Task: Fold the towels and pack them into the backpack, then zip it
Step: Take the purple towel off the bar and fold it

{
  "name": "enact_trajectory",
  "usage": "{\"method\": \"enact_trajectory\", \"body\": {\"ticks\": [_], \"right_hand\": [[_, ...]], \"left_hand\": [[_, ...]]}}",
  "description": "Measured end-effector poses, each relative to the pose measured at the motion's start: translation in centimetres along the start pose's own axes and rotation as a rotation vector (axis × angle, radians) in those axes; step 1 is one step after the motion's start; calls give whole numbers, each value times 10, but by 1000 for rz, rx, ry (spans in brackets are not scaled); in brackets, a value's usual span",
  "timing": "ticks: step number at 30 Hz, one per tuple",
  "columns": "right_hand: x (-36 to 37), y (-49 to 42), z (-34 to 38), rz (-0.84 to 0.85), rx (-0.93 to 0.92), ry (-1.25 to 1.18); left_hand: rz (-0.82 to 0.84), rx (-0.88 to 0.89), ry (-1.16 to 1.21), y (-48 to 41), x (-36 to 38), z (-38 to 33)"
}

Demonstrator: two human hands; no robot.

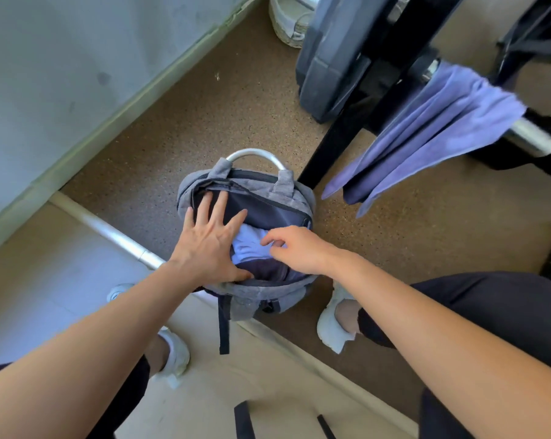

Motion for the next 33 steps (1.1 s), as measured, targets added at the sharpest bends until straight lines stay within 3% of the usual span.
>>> {"method": "enact_trajectory", "body": {"ticks": [3,6,11,14,17,22,28,33], "right_hand": [[-34,36,-4,-38,-41,34],[-88,74,-22,-273,-23,-70],[-166,131,-74,-945,72,-918],[-183,139,-102,-1132,76,-1317],[-195,127,-120,-1080,133,-1487],[-206,107,-124,-967,119,-1552],[-198,121,-108,-1002,39,-1105],[-159,161,-54,-780,-155,-913]], "left_hand": [[-115,-12,67,-1,-10,1],[-220,-64,189,0,-24,-1],[-351,-79,447,4,-42,-29],[-364,-49,609,5,-52,-61],[-321,-64,728,0,-61,-99],[-181,-103,999,-27,-70,-146],[-273,-178,1121,-31,-87,-153],[-265,-8,1047,-4,-98,-165]]}}
Point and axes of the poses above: each hand's wrist, its own y-axis away from the middle knuckle, its own x-axis out of the palm, z = x × y, the point moved 8 cm from there along -y, towards the middle knuckle, and after that the axes turned 6 degrees about x, right-handed, at the moved point
